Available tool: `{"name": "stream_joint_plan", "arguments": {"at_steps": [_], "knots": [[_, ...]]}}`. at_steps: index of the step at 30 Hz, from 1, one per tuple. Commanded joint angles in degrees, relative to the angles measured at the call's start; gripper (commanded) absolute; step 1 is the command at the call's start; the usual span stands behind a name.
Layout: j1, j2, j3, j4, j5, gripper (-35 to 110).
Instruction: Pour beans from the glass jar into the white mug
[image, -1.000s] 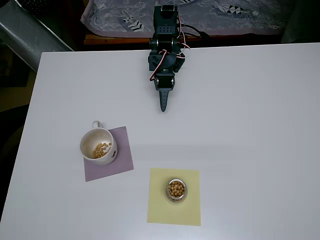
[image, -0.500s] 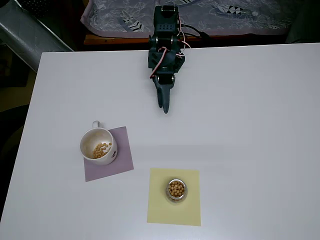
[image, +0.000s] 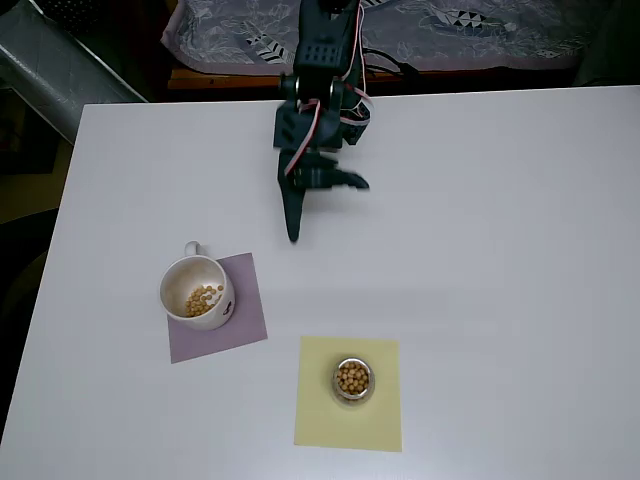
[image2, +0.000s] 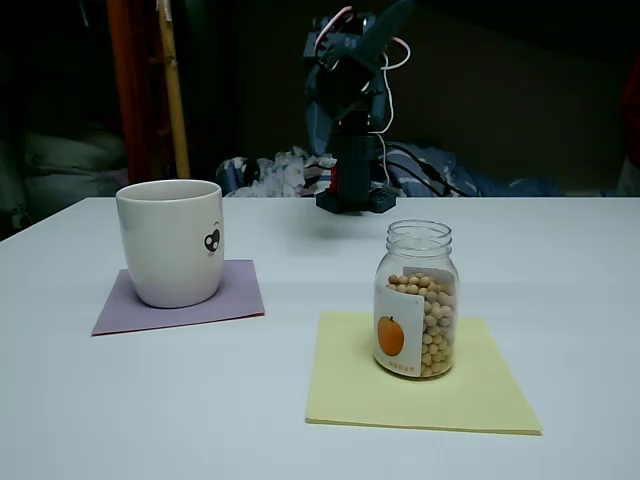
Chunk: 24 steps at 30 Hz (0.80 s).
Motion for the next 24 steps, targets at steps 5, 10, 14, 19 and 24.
{"name": "stream_joint_plan", "arguments": {"at_steps": [5, 10, 14, 19, 24], "knots": [[-1.93, -22.24, -6.15, -17.05, -9.76, 95], [-3.43, -33.05, -5.1, -32.26, -16.26, 85], [-3.69, -41.66, -5.89, -44.56, -20.74, 80], [-3.87, -49.04, -8.7, -55.72, -27.95, 74], [-3.6, -62.4, -14.33, -74.09, -39.29, 71]]}}
